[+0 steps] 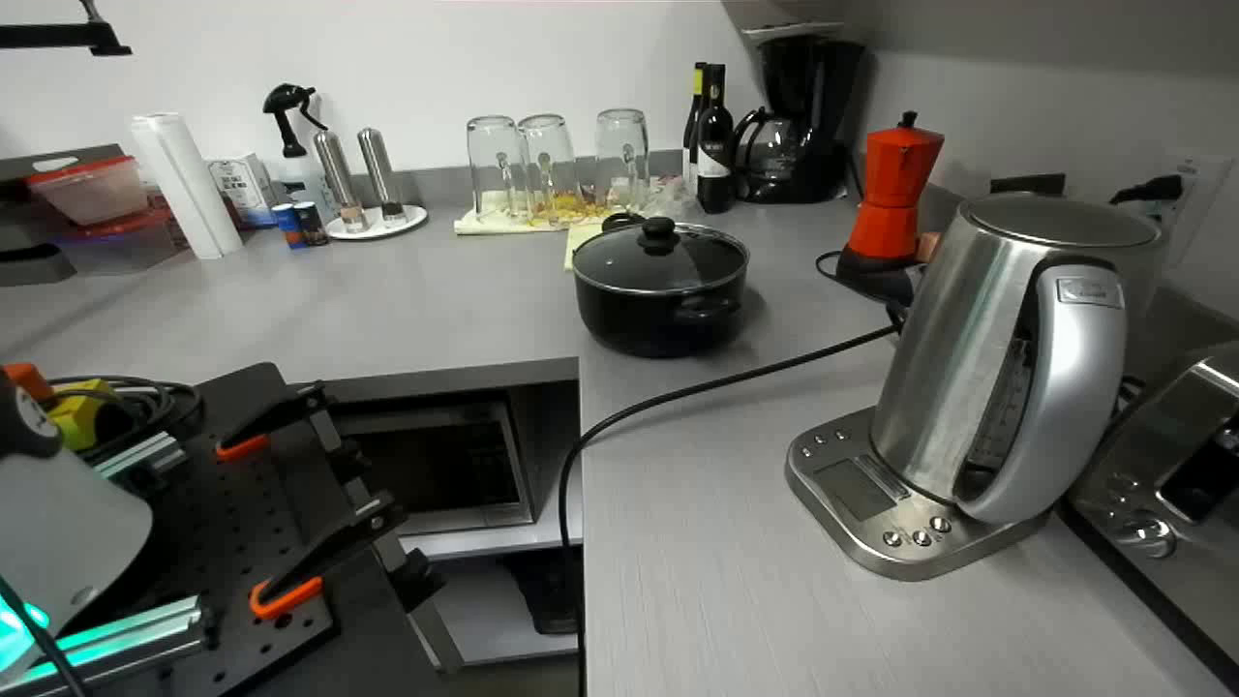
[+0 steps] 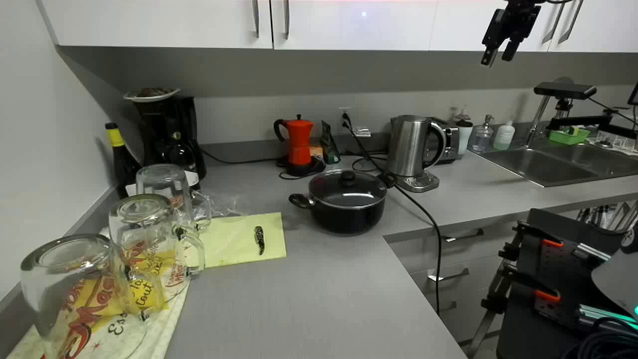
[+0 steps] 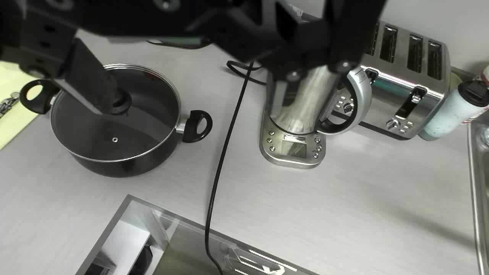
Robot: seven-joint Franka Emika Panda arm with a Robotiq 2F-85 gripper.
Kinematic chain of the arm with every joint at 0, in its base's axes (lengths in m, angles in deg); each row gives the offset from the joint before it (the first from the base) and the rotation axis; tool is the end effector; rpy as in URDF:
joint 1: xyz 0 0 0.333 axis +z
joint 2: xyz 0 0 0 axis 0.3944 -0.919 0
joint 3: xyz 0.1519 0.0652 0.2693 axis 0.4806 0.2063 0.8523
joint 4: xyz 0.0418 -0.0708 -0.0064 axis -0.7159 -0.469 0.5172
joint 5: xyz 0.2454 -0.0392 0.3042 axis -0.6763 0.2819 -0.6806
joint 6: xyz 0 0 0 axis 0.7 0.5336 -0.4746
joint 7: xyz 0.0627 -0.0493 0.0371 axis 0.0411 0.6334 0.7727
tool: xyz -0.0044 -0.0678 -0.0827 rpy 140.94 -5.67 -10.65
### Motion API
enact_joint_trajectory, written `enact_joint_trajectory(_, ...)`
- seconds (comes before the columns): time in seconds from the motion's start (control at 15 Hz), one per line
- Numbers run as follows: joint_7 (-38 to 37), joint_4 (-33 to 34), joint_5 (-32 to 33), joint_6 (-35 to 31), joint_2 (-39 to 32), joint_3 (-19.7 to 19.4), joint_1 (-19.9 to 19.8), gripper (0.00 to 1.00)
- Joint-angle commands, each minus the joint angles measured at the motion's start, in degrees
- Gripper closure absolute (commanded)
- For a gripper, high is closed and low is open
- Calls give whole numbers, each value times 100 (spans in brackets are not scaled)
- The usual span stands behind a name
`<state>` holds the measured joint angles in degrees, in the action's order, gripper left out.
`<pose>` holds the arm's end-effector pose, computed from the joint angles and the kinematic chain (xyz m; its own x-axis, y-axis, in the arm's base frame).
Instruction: Remove the glass lid from the black pot.
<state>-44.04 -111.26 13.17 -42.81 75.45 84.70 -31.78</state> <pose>0.3380 -0.0387 0.5492 0.9455 -0.2380 0.2224 -0.2737 -0.9507 0.1460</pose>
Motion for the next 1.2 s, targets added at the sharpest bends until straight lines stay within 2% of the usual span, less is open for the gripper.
enact_joint_trajectory(0.0,-35,18,41,14,-6,-50,65,0)
enact_joint_trajectory(0.6,-35,23,41,14,-2,-50,65,0)
enact_joint_trajectory(0.93,494,330,107,37,-665,-217,181,0)
enact_joint_trajectory(1.13,865,625,71,-267,-1249,-382,260,0)
